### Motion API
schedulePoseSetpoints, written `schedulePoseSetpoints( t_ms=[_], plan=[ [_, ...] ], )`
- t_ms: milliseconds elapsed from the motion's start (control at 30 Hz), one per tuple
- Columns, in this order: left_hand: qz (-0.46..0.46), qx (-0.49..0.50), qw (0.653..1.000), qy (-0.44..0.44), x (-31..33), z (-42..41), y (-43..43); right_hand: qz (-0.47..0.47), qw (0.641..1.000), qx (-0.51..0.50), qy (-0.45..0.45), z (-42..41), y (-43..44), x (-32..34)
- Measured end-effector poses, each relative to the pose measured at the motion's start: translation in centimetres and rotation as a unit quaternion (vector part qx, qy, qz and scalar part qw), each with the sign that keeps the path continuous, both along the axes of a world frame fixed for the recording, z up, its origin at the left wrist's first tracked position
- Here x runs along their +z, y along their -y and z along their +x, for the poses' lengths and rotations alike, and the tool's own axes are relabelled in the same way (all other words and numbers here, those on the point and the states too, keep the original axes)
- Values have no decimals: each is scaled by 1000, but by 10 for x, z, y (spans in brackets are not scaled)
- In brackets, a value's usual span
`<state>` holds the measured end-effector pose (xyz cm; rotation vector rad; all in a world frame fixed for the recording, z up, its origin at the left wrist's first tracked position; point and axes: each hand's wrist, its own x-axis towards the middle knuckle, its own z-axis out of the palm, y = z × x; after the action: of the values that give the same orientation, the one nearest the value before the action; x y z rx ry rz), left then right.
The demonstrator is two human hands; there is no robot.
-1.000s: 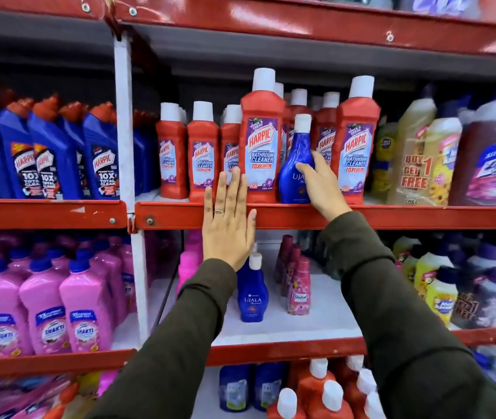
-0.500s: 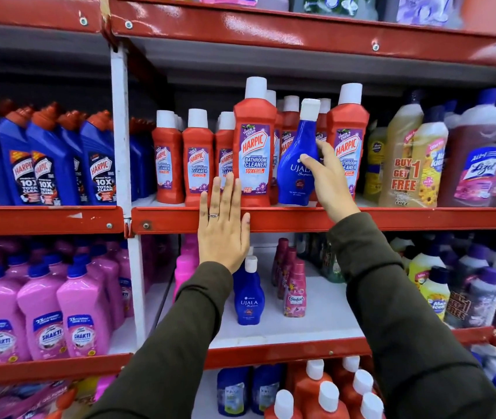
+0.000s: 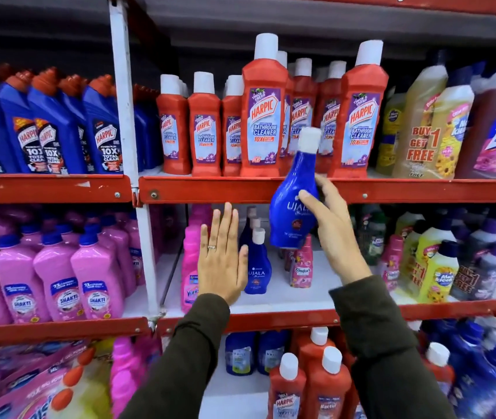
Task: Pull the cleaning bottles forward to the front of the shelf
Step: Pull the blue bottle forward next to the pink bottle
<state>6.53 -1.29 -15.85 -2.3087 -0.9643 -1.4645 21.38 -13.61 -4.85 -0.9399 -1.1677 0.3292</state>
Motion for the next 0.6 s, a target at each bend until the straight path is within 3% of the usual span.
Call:
schedulePoseSetpoints(
  t_ms=[333, 600],
  plan=[
    [-134, 43, 985, -99, -110, 4, -5, -152, 988, -2, 24, 3, -40, -137],
    [-178, 72, 971, -146, -146, 8, -8, -203, 978, -3, 36, 10, -73, -175]
  ],
)
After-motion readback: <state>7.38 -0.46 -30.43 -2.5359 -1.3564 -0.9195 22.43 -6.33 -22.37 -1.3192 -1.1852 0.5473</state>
